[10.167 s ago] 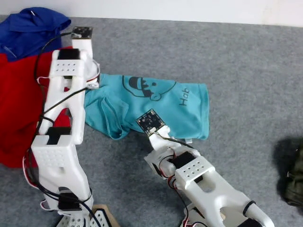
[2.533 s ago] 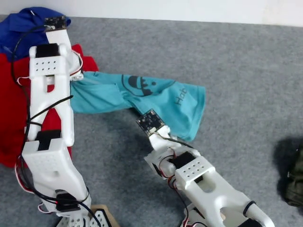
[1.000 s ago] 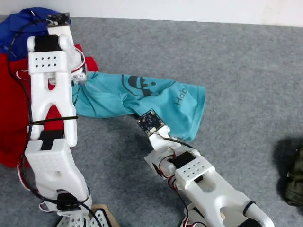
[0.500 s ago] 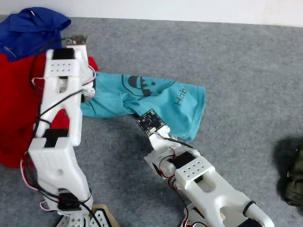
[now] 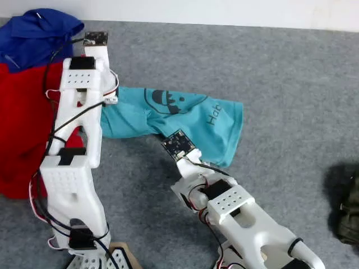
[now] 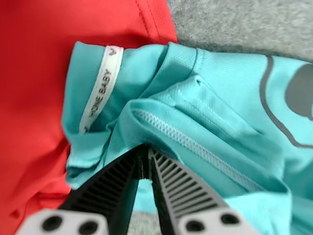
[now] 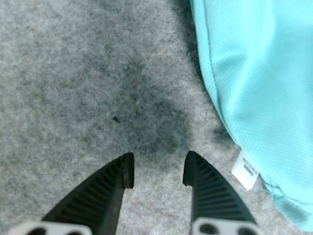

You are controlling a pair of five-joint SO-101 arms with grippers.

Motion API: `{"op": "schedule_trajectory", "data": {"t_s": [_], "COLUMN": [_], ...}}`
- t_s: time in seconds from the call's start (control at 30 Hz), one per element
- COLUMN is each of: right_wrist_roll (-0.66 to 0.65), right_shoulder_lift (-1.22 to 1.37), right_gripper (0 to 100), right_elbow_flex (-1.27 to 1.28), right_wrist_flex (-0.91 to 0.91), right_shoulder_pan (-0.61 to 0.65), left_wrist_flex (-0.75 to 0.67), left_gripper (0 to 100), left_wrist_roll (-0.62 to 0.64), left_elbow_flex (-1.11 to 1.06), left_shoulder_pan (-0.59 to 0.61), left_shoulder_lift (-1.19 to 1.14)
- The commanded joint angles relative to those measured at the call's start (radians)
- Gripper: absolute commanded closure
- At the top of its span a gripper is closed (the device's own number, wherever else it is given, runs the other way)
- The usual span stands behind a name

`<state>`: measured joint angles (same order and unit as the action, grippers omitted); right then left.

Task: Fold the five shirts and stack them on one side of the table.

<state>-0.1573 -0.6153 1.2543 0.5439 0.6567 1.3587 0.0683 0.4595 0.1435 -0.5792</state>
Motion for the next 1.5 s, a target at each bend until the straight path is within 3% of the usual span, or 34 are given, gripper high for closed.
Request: {"op": "schedule_trajectory", "data": {"t_s": [0.0, 0.43, 0.63, 0.87, 1.4, 1.47], "right_wrist_roll": [-0.014, -0.014, 0.044, 0.064, 0.075, 0.133], "right_shoulder_lift": [-0.010, -0.022, -0.022, -0.013, -0.012, -0.022], "right_gripper": [82.2, 82.2, 82.2, 82.2, 82.2, 82.2], "right_elbow_flex": [-0.004, -0.005, -0.070, -0.079, -0.125, -0.127], "right_wrist_flex": [-0.019, -0.018, -0.013, -0.013, 0.054, 0.056], "right_shoulder_pan": [-0.021, -0.038, -0.249, -0.305, -0.642, -0.661], "left_wrist_flex": [-0.069, -0.038, 0.000, -0.089, -0.091, -0.091], "left_gripper": [99, 99, 99, 99, 99, 99], "left_wrist_roll": [-0.003, -0.005, -0.005, -0.005, -0.005, -0.005], "left_elbow_flex": [0.039, 0.033, -0.002, -0.105, -0.110, -0.110], "left_shoulder_pan": [-0.024, -0.019, -0.051, -0.045, -0.044, -0.044], "left_shoulder_lift": [-0.028, -0.064, -0.067, -0.065, -0.065, -0.065]}}
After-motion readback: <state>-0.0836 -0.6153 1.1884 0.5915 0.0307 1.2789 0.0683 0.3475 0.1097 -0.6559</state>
